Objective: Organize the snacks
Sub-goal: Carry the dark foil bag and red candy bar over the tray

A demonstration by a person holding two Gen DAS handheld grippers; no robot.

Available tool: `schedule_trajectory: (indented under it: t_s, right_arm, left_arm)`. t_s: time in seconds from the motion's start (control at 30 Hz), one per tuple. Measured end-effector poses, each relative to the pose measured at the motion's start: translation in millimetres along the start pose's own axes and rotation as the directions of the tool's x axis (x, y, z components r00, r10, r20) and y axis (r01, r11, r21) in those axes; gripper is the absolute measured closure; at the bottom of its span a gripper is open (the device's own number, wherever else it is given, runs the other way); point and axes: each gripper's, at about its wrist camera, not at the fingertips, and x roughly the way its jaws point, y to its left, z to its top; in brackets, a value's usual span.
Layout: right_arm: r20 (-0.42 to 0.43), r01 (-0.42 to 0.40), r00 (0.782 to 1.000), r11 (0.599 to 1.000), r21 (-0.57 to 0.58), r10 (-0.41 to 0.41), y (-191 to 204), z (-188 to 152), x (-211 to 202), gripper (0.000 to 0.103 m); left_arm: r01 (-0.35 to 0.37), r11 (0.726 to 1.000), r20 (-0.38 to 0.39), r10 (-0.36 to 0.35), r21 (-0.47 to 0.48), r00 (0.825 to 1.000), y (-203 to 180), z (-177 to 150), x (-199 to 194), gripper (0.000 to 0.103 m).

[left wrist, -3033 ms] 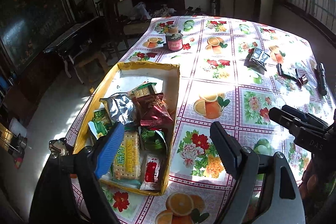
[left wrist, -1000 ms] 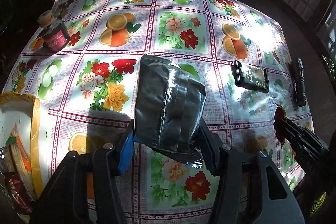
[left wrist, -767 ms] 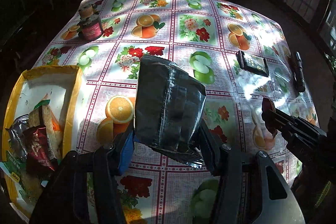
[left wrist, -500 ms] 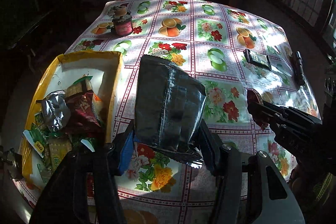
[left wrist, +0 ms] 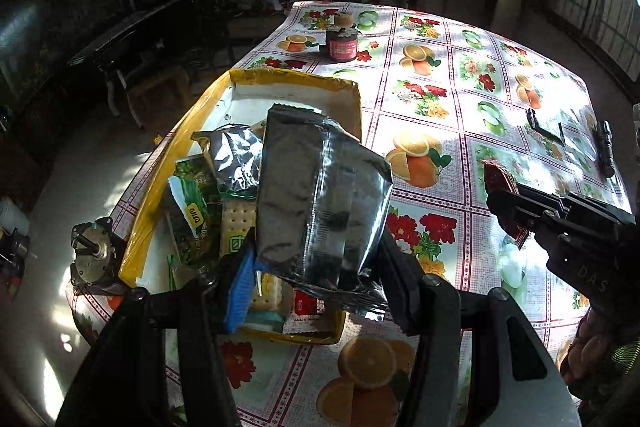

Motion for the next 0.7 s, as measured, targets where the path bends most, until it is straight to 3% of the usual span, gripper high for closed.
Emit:
schedule_trajectory:
  t_s: [0.7]
  right_arm:
    - [-0.061,-0.06,0.997,0.987,-0.147,0.052,66.4,11.4,42.3,0.085]
  left_arm:
    - [-0.082,0.994,0.003,0.082,-0.065,0.997,47.5,-12.6,1.6,0.046]
